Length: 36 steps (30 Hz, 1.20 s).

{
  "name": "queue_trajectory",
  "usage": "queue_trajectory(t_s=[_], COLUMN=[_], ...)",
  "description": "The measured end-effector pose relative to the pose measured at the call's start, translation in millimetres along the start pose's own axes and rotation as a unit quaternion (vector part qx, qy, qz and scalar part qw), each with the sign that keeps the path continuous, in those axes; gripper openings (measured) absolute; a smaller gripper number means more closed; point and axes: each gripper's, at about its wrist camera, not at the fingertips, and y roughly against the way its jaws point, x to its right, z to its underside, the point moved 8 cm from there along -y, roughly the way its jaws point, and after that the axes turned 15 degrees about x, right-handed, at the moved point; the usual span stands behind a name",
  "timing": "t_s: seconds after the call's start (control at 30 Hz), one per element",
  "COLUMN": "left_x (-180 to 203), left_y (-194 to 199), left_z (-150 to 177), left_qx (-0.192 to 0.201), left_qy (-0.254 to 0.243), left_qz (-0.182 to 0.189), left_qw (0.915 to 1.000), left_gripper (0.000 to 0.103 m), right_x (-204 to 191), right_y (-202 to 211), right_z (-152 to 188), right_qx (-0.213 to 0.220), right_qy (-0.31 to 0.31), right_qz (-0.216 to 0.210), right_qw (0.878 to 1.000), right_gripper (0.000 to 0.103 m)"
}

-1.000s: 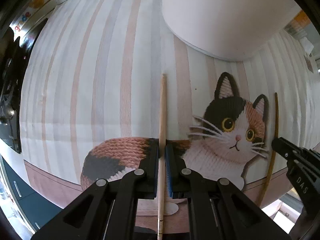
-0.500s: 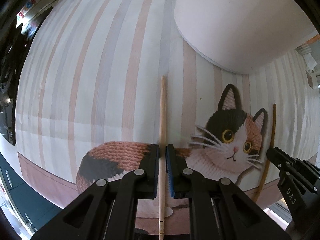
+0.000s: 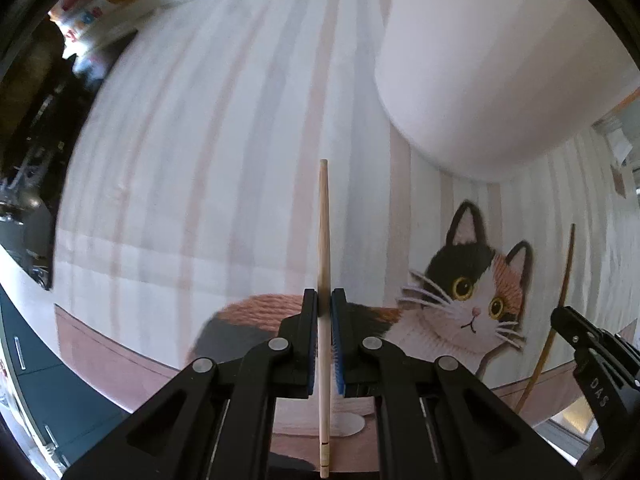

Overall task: Organize utensils
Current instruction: 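Lift both held chopsticks and carry them over the pink holder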

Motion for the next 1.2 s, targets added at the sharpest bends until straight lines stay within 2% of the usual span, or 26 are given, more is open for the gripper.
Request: queue_trajectory(t_s=[0.37, 0.53, 0.77, 1.03, 1.2], left_x=[-37.3, -27.9, -30.2, -26.8, -26.6], left_y=[67.2, 92.0, 124.3, 173.6, 215.3], left_z=[-44.5, -50.3, -78.4, -110.2, -127.2], left_qx=[0.094, 0.129, 0.176, 0.228, 0.244], left_qy=[0.031, 0.038, 0.049, 0.052, 0.072], left_qz=[-0.001, -0.003, 0.003, 0.024, 0.060], left_qw=[0.9951, 0.9908, 0.9832, 0.9719, 0.9651], left_gripper=[0.004, 0.004, 0.004, 0.004, 0.004], right_x=[-0.7, 2.0, -1.8, 2.2, 8.7], right_y=[59.7, 85.3, 121.2, 154.7, 182.3], right_z=[-35.0, -53.3, -77.7, -109.8, -130.3], right_qx=[0.091, 0.132, 0.190, 0.241, 0.258], right_qy=[-0.008, -0.022, -0.035, -0.052, -0.069], right_qz=[-0.009, -0.016, -0.023, -0.035, -0.056], right_qw=[0.996, 0.991, 0.981, 0.969, 0.962], right_gripper=[0.007, 0.007, 0.007, 0.006, 0.006])
